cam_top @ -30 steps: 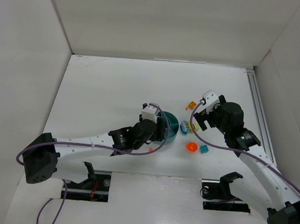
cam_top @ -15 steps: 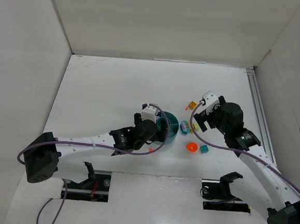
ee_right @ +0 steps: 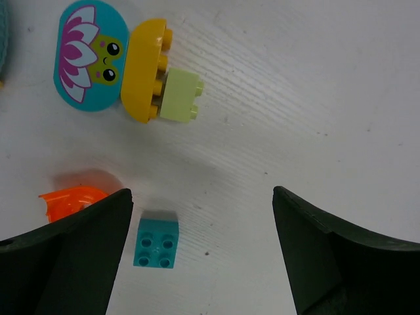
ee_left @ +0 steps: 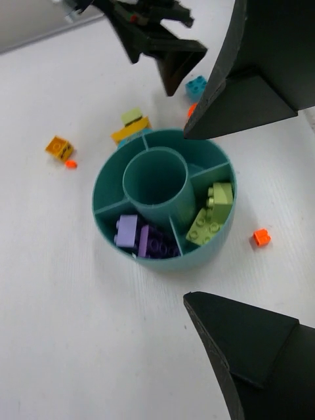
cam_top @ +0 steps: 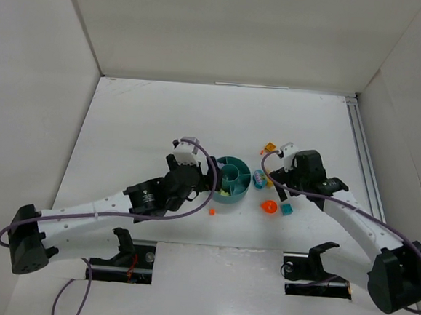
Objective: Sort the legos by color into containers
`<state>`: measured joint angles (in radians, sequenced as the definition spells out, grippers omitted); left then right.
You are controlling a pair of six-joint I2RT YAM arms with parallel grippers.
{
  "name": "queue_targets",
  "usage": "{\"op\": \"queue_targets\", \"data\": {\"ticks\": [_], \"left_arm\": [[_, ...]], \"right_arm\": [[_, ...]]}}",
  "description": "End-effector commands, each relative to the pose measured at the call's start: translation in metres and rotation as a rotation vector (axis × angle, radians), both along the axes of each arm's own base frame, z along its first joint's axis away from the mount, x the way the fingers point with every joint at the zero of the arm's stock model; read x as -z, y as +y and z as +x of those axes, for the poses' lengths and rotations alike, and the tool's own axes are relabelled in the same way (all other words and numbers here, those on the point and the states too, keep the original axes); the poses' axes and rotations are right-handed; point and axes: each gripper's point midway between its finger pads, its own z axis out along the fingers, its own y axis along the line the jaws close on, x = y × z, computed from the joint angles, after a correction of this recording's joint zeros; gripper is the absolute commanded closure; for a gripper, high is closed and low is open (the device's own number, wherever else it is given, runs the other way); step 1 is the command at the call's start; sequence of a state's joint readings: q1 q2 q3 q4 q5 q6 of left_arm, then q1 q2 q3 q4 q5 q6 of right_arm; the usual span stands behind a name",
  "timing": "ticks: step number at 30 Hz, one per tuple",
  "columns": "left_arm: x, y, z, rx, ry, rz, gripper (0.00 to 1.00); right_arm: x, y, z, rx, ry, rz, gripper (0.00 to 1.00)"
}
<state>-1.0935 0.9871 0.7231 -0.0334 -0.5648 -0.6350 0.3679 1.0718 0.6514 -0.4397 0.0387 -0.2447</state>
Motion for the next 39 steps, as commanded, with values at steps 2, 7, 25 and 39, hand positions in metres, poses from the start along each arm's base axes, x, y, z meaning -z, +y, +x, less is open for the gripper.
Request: {"op": "queue_targets", "data": {"ticks": [2,7,25,39], "left_arm": [[0.017,0.04,0.014,-0.192,0.083,0.005,0.0],[0.029,0.066,0.024,-0.293,0.129,-0.031,0.0],[0.057,0.098,0.047,-0.366,0.211,-0.046,0.0],[0.056,0.092,0.057,-0.345,0.2,-0.006,0.0]], "right_arm": [[0.014,0.012,0.008,0.002,0.029,0.05,0.1],[0.03,0.015,0.019,-0.015,0.061,0.022,0.1],[0.039,-0.005,0.068,0.109,0.041,-0.038,0.11],[0.036,0.025,0.1,-0.013,0.002,0.049,0.24]]}}
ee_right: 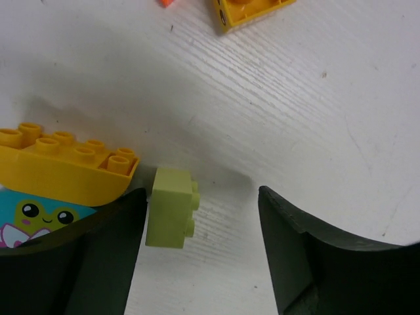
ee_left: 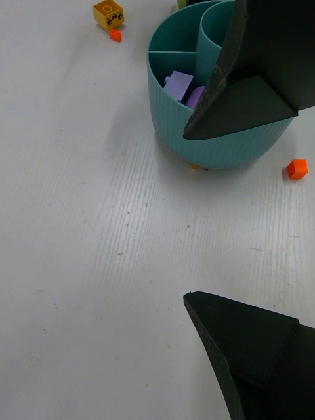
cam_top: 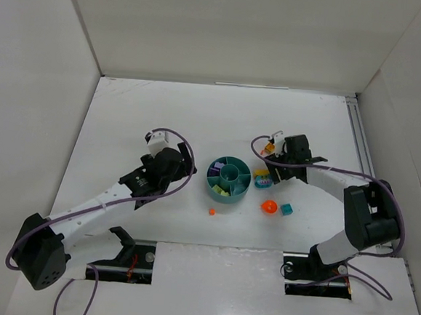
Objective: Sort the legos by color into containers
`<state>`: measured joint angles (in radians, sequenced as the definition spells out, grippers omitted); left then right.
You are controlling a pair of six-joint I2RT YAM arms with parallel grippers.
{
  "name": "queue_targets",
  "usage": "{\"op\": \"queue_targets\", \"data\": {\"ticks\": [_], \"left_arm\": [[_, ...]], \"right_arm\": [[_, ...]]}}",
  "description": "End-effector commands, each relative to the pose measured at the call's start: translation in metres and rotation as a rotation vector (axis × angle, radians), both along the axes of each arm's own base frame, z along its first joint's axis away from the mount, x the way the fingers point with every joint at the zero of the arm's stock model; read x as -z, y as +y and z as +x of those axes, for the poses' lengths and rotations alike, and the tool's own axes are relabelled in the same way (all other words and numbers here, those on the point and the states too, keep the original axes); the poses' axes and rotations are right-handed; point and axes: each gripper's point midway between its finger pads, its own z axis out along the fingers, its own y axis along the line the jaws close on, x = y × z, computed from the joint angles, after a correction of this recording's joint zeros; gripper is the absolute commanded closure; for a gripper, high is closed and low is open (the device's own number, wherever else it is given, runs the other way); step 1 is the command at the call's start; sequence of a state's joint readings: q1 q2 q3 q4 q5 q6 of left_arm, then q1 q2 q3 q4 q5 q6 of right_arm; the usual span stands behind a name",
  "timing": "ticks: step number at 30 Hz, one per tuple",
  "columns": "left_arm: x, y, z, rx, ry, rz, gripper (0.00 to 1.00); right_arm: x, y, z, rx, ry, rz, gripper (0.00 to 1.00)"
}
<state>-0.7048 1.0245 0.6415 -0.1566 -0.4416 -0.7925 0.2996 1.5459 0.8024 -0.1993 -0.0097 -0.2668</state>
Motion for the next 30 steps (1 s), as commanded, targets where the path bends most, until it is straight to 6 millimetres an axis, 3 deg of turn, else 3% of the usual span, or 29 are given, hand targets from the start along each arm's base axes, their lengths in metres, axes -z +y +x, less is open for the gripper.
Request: {"op": "queue_targets", "data": {"ticks": [1,4,6,12,15,20,22,26,27,28,30], "left_arm": [[-0.016,-0.005,0.01,0.007,-0.042,-0.012,0.0],[-0.016,-0.003,0.011,0.011,-0.04,-0.007,0.0],[-0.016,-0.003,0.011,0.011,-0.04,-0.007,0.0],[-0.019,-0.003,0.01,0.01,-0.047,-0.013,0.0],[-0.021,-0.003,0.01,0.01,-0.054,-0.019,0.0],[-0.021,-0.001,0.006,0.018,-0.058,-0.029,0.0],[-0.017,-0.004,0.004,0.035,-0.045,-0.042,0.0],[-0.005,-0.006,0.0,0.07,-0.018,-0.075,0.0],[-0.008,-0.004,0.001,0.061,-0.026,-0.08,0.0],[-0.003,-0.004,-0.002,0.07,-0.013,-0.08,0.0],[-0.005,-0.007,-0.001,0.078,-0.017,-0.089,0.0]], "right_arm": [[-0.019,0.015,0.025,-0.038,-0.082,0.06,0.28],[-0.02,0.015,0.027,-0.045,-0.093,0.058,0.31],[-0.022,0.016,0.029,-0.045,-0.102,0.06,0.44],[-0.027,0.021,0.03,-0.072,-0.117,0.083,0.68],[-0.041,0.025,0.03,-0.086,-0.15,0.107,0.76],[-0.065,0.021,0.022,-0.121,-0.228,0.096,0.8],[-0.089,0.023,0.019,-0.164,-0.312,0.087,0.83],[-0.129,0.052,-0.003,-0.333,-0.457,0.061,0.83],[-0.136,0.072,-0.014,-0.4,-0.487,0.067,0.83],[-0.151,0.083,-0.023,-0.45,-0.535,0.074,0.83],[-0.16,0.103,-0.037,-0.518,-0.565,0.087,0.83]]}}
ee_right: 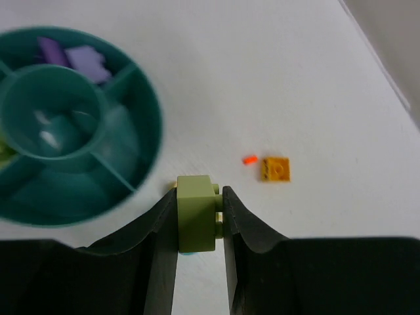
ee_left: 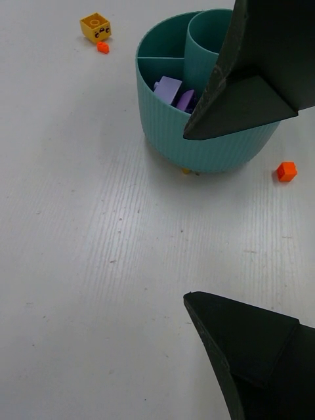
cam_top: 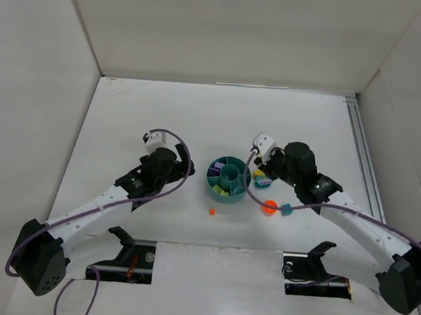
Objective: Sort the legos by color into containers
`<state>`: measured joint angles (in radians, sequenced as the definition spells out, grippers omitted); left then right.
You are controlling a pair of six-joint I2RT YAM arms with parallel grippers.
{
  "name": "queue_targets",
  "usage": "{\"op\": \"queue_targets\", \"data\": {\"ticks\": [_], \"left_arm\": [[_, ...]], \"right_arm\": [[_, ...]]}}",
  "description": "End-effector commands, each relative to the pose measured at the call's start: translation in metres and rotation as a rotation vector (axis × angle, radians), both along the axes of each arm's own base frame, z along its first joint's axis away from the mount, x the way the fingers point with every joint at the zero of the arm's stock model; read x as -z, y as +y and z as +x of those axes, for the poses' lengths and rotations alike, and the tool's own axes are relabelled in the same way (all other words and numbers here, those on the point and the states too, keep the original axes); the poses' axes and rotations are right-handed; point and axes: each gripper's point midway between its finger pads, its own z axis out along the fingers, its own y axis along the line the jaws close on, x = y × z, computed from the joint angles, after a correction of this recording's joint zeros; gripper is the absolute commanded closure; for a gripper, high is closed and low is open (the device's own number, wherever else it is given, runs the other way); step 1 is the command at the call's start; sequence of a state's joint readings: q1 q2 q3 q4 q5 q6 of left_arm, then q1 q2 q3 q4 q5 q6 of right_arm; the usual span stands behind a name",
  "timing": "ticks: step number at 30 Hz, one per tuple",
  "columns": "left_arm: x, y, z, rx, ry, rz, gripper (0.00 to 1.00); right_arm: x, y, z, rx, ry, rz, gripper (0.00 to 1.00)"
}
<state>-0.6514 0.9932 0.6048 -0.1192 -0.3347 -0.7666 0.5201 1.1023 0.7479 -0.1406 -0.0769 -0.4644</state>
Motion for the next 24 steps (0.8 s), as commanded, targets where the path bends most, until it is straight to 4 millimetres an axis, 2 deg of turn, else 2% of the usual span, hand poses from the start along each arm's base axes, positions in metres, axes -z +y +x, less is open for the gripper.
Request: {"op": "queue_targets", "data": {"ticks": [1,3,4,6,7,12,16,18,19,20,24], "left_arm": [[-0.011,-0.006,0.0,0.032,-0.038,-0.047,0.0],[-0.008,-0.004,-0.003,0.032,-0.031,-0.042,0.0],[-0.008,-0.004,-0.003,0.032,-0.031,-0.042,0.0],[-0.01,-0.003,-0.004,0.032,-0.033,-0.043,0.0],[-0.004,-0.001,-0.006,0.032,-0.024,-0.036,0.0],[0.003,0.0,-0.011,0.028,-0.001,-0.045,0.0],[0.007,0.002,-0.014,0.022,0.011,-0.045,0.0],[0.013,0.004,-0.017,0.022,0.026,-0.034,0.0],[0.013,0.004,-0.017,0.022,0.026,-0.034,0.0],[0.013,0.005,-0.019,0.022,0.027,-0.033,0.0],[0.012,0.006,-0.02,0.022,0.027,-0.033,0.0]], "right_arm": [[-0.031,0.048,-0.026,-0.189,-0.128,0.013,0.83],[-0.041,0.067,-0.037,-0.241,-0.159,0.016,0.83],[-0.049,0.083,-0.05,-0.284,-0.17,0.033,0.83],[-0.046,0.099,-0.056,-0.298,-0.152,0.041,0.83],[-0.044,0.109,-0.062,-0.316,-0.15,0.046,0.83],[-0.035,0.14,-0.063,-0.314,-0.114,0.046,0.83],[-0.025,0.157,-0.068,-0.326,-0.103,0.008,0.83],[-0.029,0.163,-0.067,-0.315,-0.116,0.001,0.83],[-0.02,0.165,-0.066,-0.316,-0.103,-0.016,0.83],[-0.025,0.164,-0.064,-0.303,-0.113,-0.013,0.83],[-0.02,0.164,-0.062,-0.292,-0.103,-0.019,0.8]]}}
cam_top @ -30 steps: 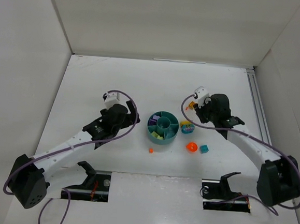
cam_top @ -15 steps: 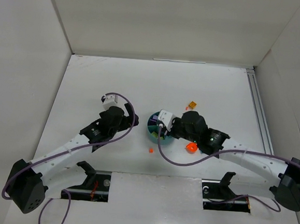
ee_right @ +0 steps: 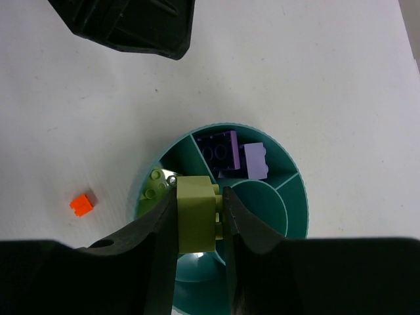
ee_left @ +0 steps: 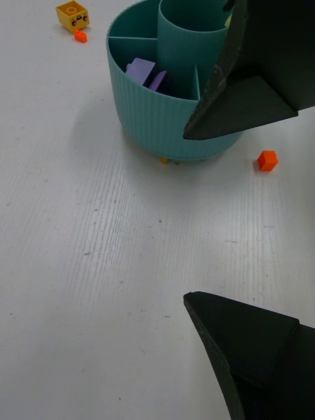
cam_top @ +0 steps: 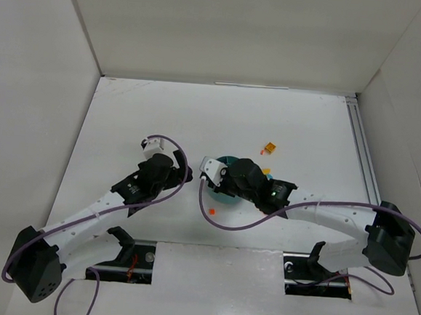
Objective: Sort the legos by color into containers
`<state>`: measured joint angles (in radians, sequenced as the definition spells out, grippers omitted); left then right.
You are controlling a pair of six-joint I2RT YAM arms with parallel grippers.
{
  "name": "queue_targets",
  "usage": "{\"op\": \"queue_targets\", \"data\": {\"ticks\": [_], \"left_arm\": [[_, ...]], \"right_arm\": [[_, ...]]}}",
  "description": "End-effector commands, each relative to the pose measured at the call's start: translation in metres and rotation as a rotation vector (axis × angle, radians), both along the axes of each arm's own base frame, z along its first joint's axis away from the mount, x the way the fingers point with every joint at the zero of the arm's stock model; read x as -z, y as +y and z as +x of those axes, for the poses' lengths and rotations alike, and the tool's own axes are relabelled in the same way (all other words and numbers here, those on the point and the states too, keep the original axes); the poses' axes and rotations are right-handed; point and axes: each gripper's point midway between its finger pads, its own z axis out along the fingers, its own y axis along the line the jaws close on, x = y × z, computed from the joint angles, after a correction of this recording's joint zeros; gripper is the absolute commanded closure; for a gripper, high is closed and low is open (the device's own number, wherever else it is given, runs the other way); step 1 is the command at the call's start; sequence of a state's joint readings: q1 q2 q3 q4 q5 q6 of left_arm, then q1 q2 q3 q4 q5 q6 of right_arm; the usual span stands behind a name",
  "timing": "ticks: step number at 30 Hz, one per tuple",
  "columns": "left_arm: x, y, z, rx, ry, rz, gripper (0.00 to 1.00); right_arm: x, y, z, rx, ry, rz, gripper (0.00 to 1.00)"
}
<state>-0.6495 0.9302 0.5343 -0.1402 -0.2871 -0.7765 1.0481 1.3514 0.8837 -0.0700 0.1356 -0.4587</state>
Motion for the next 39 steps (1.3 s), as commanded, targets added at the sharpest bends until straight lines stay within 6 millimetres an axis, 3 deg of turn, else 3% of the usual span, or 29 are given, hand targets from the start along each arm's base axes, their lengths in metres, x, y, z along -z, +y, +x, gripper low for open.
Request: {"op": "queue_targets", "data": {"ticks": [1,15,22,27,29,34,35,36,37,38,39], "left_arm": [[-0.006,0.002,-0.001,-0.009,-0.015,-0.02,0.0],[-0.006,0.0,-0.004,0.006,-0.008,-0.029,0.0],[-0.005,0.0,-0.006,0.013,-0.006,-0.034,0.0],[-0.006,-0.004,-0.01,0.053,-0.006,-0.038,0.0],[-0.004,-0.008,-0.013,0.095,-0.002,-0.033,0.0],[0.004,-0.032,-0.03,0.24,0.018,-0.079,0.0],[0.009,-0.036,-0.034,0.258,0.027,-0.074,0.0],[0.009,-0.047,-0.041,0.307,0.03,-0.08,0.0],[0.012,-0.052,-0.047,0.325,0.043,-0.081,0.0],[0.014,-0.056,-0.05,0.333,0.05,-0.073,0.0],[0.021,-0.06,-0.055,0.34,0.066,-0.056,0.01]], "right_arm": [[-0.032,0.01,0.011,0.043,-0.049,0.092,0.8],[-0.031,0.016,0.006,0.0,-0.037,0.097,0.53],[-0.031,0.017,0.005,-0.008,-0.033,0.099,0.51],[-0.038,0.013,0.003,-0.008,-0.043,0.115,0.51],[-0.049,0.011,0.002,-0.009,-0.057,0.14,0.51],[-0.083,-0.016,-0.002,0.069,-0.106,0.234,0.29],[-0.091,-0.026,0.002,0.114,-0.131,0.24,0.16],[-0.086,-0.037,0.001,0.144,-0.127,0.231,0.1],[-0.098,-0.049,-0.001,0.18,-0.14,0.267,0.0],[-0.106,-0.065,0.003,0.258,-0.162,0.28,0.0],[-0.099,-0.079,0.003,0.308,-0.154,0.253,0.0]]}}
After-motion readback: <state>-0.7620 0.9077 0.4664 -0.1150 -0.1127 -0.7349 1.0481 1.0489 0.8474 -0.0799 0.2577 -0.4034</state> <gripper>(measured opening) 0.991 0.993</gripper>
